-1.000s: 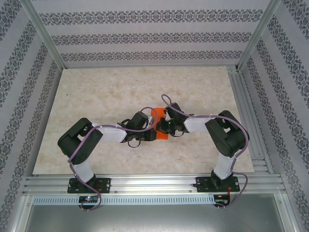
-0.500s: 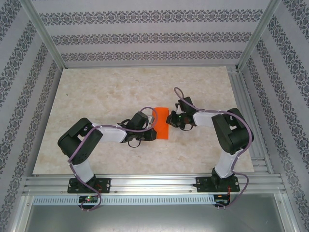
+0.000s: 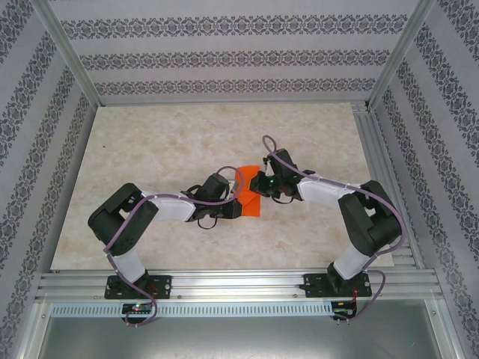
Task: Fold a paper plane with a square sheet of paper (fold left side to right side)
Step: Fold the triangle a second time at the center of the table.
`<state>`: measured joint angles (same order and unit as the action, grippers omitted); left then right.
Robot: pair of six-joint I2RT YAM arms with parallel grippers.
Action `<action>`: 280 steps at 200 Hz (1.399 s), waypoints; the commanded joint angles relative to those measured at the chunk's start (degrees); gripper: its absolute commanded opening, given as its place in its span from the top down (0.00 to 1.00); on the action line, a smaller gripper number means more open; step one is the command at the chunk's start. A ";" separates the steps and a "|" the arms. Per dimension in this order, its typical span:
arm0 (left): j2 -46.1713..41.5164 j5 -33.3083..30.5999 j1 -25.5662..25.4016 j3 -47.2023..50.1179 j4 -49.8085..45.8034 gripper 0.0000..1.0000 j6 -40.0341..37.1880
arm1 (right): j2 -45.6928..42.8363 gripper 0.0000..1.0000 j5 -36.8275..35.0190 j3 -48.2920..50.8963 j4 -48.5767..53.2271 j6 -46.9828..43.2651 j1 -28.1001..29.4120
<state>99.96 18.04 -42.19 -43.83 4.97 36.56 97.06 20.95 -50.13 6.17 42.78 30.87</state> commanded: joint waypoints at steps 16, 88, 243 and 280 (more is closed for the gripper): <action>0.11 -1.99 -0.61 2.69 -7.41 0.83 0.69 | 6.86 0.90 -0.58 -2.31 -2.57 2.65 0.24; -3.18 -3.36 -0.61 5.80 -9.30 0.82 1.00 | 10.42 0.91 -4.39 -2.63 2.29 0.55 -0.46; -21.28 -6.84 1.59 7.93 -20.00 0.76 2.57 | 4.13 0.79 -3.23 -6.89 5.45 -3.61 -1.22; -19.92 -0.28 5.30 4.78 -16.20 0.60 3.50 | -4.38 0.68 -4.38 -5.06 8.87 -7.21 -3.33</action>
<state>78.98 13.67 -38.70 -35.90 -11.81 39.29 99.55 18.81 -55.35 12.25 39.68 29.02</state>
